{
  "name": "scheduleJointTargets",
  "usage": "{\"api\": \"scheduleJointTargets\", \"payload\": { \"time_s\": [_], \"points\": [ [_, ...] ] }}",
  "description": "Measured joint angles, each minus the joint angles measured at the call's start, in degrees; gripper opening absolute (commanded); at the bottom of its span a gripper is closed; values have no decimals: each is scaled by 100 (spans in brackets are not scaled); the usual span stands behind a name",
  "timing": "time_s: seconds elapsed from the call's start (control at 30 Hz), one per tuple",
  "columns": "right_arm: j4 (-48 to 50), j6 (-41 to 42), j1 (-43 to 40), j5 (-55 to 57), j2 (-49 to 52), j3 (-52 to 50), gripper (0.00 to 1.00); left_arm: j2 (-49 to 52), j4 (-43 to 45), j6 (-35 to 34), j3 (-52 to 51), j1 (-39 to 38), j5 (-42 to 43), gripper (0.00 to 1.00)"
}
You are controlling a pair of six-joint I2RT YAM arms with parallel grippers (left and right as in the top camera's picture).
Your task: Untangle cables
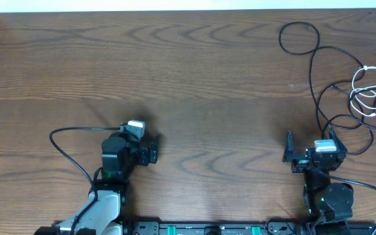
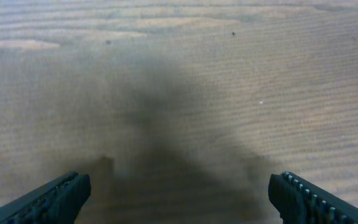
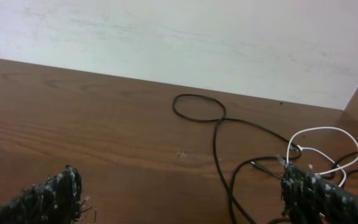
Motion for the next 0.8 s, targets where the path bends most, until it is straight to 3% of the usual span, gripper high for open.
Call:
{"api": "scheduleJointTargets", "payload": {
  "time_s": [0.8],
  "points": [
    [-2, 0, 0, 0, 0, 0, 99, -953, -269, -319, -503, 0, 2, 97]
  ]
}}
